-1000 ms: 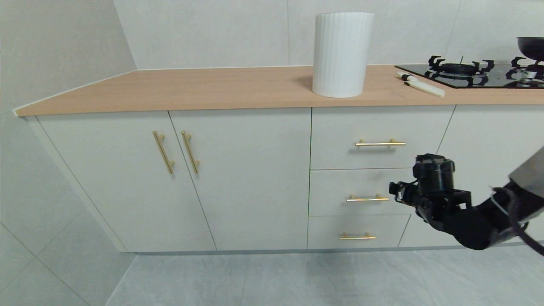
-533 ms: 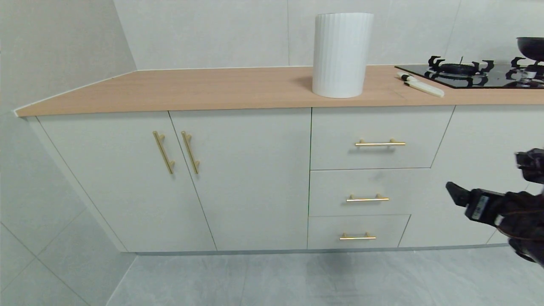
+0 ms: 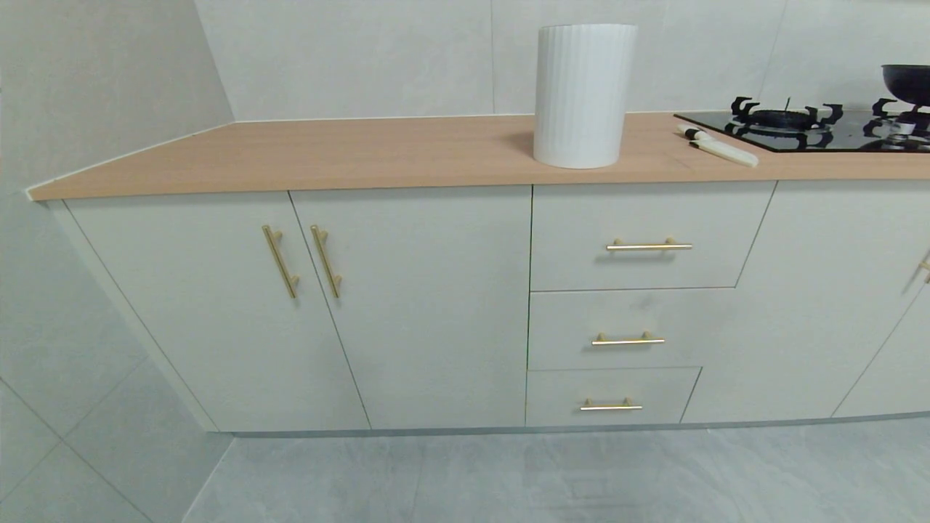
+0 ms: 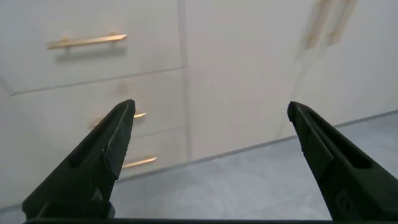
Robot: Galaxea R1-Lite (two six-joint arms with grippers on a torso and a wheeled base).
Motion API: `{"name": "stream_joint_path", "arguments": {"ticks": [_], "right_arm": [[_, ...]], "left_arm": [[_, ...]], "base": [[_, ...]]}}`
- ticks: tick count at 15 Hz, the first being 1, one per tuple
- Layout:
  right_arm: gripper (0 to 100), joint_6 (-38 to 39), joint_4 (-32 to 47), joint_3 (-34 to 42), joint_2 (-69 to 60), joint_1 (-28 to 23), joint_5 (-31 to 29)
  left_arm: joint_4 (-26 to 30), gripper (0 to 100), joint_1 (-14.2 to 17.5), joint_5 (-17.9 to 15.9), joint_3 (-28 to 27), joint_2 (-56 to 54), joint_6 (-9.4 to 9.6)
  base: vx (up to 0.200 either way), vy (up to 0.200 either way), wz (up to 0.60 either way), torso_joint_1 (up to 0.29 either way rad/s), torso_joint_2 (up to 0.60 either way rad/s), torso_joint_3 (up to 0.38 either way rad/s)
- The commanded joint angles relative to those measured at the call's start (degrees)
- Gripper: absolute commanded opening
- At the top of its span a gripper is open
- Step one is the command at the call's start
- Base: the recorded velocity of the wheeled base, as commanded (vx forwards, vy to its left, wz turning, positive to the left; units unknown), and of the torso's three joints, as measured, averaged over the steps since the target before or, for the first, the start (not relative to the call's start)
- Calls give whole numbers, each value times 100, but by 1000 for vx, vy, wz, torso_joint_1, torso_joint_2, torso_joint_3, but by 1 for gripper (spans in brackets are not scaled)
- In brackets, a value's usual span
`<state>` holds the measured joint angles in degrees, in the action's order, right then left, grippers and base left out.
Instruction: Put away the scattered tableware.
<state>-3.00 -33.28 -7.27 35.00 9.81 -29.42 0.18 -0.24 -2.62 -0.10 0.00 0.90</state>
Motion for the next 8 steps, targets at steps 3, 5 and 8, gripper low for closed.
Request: {"name": "stream_joint_path", "arguments": {"ticks": [3,5,8], "right_arm": [[100,-649,1157,59,-2551,-357,138],[100,-720,1315,67,-2920,-349,147],[100,-658,1298,94,-2981,-612,85]], "left_arm": [[-1,100,-2,-2,1,0,6],[-1,100,-2,-2,1,0,-2],[-1,100,-2,-2,1,0,6]], "base": [[0,0,0,0,0,0],[0,0,0,0,0,0],[0,0,0,0,0,0]]}}
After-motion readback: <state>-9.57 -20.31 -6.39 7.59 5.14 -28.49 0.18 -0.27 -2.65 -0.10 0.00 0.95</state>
